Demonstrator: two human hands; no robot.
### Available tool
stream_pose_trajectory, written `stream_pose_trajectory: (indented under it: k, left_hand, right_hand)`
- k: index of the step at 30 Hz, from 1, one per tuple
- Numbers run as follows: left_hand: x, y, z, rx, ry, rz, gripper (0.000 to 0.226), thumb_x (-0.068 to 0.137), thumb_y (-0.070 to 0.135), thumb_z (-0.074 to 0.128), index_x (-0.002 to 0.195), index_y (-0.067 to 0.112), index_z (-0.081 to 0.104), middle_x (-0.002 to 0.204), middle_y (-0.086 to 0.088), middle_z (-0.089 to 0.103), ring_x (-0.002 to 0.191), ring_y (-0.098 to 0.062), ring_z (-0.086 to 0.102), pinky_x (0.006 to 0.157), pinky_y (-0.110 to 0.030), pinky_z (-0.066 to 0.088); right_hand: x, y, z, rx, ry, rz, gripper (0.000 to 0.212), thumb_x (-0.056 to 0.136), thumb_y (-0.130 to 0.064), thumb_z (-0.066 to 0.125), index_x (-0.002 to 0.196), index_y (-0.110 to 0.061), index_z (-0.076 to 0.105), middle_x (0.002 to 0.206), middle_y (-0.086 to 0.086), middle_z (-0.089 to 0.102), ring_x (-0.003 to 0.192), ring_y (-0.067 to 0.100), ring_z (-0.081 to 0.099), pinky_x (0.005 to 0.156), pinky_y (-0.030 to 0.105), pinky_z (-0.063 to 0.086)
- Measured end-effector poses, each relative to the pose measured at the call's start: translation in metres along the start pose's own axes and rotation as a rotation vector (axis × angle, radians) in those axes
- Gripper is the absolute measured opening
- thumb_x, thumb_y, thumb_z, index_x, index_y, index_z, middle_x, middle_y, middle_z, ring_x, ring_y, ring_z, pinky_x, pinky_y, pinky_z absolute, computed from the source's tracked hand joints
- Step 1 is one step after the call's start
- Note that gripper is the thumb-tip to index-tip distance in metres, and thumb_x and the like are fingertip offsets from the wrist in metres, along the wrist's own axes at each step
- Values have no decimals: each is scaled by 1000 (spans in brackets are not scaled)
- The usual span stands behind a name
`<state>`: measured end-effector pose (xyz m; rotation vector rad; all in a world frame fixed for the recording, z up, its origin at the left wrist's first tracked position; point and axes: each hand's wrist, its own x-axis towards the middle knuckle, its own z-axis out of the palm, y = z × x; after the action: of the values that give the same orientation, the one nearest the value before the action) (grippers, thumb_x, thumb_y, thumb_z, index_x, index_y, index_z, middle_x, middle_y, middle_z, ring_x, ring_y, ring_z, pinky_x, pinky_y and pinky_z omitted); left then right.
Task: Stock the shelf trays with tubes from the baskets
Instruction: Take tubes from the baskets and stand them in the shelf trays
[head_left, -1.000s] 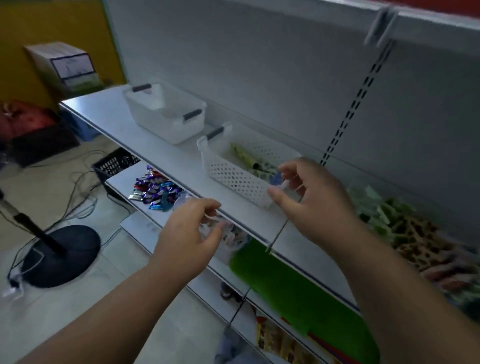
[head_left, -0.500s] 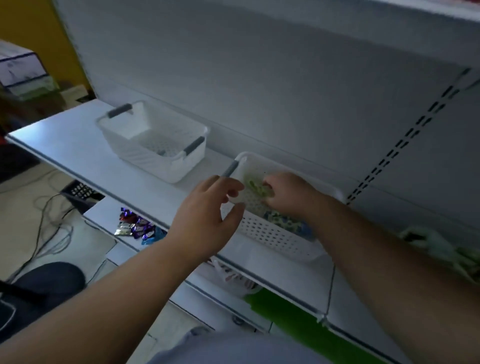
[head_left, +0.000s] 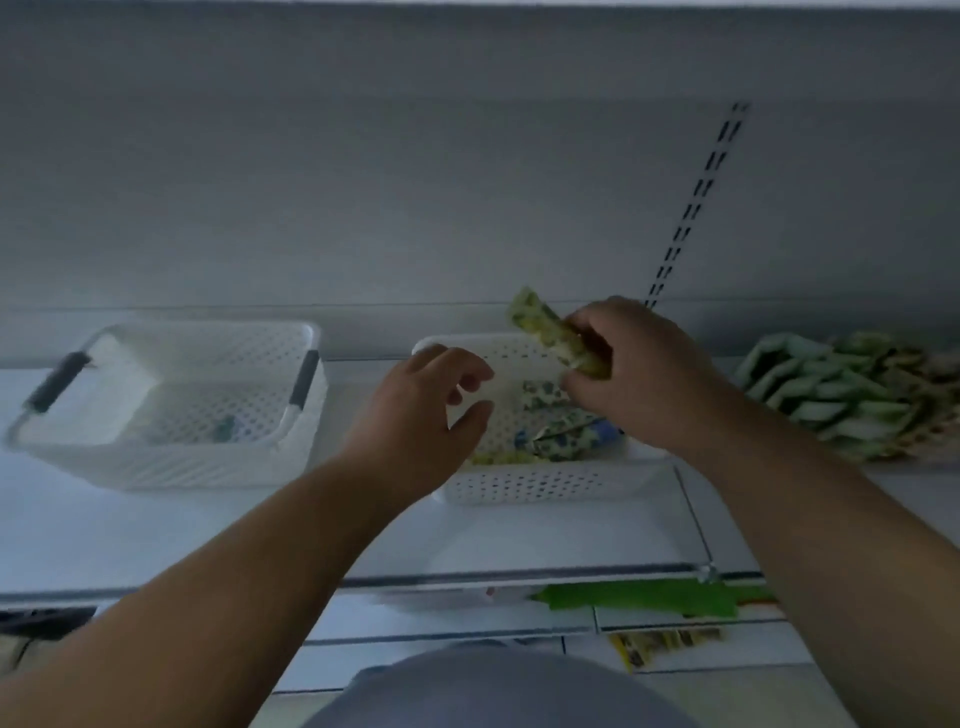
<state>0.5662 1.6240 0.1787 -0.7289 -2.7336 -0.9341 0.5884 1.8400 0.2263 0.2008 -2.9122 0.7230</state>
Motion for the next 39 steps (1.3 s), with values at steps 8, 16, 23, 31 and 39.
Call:
stream_pose_trajectory:
  k: [8,16,23,31,39]
  left_hand:
    - [72,-6,45,390,-686,131,29,78,43,72,104,36,62,100,15,61,91,-9,57,78,-27,49]
    - [75,-6,61,574,-894,265,28,87,31,61,112,20,65,111,3,63,98,-15,56,83,-28,46]
    - [48,15,21,262,-430,162,29,84,39,64,111,28,61,99,8,54,85,-12,53,76,-32,49]
    - [3,108,28,-189,0,223,28,77,23,77,97,24,57,82,18,50,77,1,52,66,-5,37]
    - [-32,265,139,-522,-115,86,36,80,35,74,105,36,48,88,14,57,68,-5,55,62,-22,48]
  right_hand:
    - [-58,-10,4,323,184,221,28,86,-24,67,104,-34,47,91,-16,57,79,-1,55,57,11,41]
    - [-73,-3,15,441,244,292,28,83,-22,70,104,-30,52,79,-19,58,70,-6,55,58,7,41]
    - [-77,6,10,539,296,296,24,85,-31,67,105,-29,55,89,-7,64,79,8,61,68,26,50]
    - [-125,40,-16,722,411,290,8,91,-26,63,91,-33,58,81,-8,65,78,15,64,75,41,55]
    - [-264,129,-107,579,525,422,11,86,-38,63,95,-34,57,81,-1,63,77,24,62,72,52,53]
